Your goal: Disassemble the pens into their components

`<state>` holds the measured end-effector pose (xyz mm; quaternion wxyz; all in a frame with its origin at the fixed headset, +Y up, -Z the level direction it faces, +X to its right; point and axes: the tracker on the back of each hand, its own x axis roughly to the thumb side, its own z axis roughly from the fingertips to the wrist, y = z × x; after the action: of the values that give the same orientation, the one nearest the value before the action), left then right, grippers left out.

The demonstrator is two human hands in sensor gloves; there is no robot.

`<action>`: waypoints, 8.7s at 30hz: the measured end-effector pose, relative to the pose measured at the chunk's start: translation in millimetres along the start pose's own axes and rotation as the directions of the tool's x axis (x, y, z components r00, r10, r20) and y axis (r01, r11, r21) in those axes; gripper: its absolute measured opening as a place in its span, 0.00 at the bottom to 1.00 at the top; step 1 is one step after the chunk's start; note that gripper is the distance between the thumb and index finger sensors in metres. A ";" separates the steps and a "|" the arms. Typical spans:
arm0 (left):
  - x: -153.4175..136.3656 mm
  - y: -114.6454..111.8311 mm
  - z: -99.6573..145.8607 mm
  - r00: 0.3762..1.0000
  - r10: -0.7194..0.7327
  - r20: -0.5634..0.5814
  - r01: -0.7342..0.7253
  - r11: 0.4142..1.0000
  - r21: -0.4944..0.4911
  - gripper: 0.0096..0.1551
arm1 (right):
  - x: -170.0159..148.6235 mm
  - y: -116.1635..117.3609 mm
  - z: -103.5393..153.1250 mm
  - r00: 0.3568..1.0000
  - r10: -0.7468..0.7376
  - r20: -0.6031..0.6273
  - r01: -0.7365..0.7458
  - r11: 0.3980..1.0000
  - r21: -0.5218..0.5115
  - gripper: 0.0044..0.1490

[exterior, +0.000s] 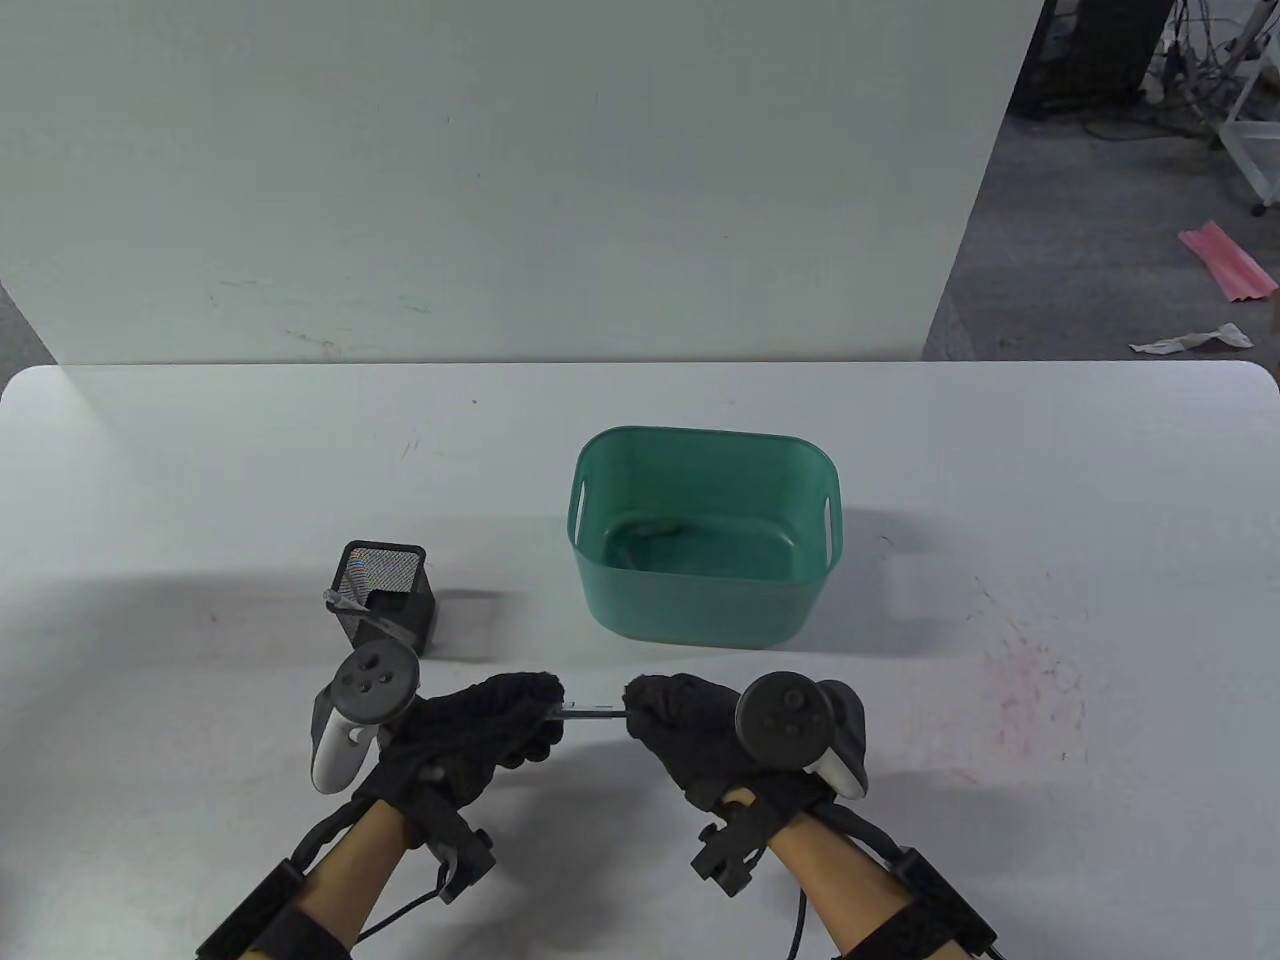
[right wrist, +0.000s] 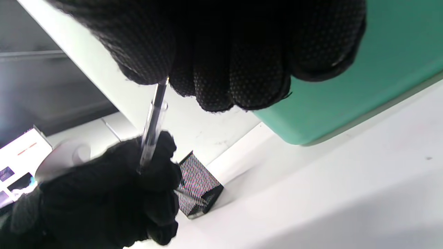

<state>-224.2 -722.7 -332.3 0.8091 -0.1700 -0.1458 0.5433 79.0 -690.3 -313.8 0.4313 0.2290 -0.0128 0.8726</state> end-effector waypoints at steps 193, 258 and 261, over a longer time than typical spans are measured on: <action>59.7 1.0 22.8 0.901 -0.432 0.045 0.392 0.853 0.343 0.21 | -20.6 -35.6 23.4 0.986 0.147 -0.075 -0.153 0.985 -0.081 0.40; 39.4 -29.3 5.2 0.930 -0.364 0.052 0.358 0.929 0.091 0.25 | -42.8 -16.5 20.5 0.909 -0.308 -0.281 0.341 0.937 0.075 0.37; 39.3 -29.9 4.7 0.930 -0.364 0.053 0.359 0.929 0.085 0.25 | -41.7 -17.8 19.0 0.899 -0.337 -0.280 0.369 0.927 0.067 0.31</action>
<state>-187.0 -696.2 -313.1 0.8956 -0.0915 -0.1817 0.3955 121.7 -714.4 -316.9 0.5660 0.1345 0.1385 0.8015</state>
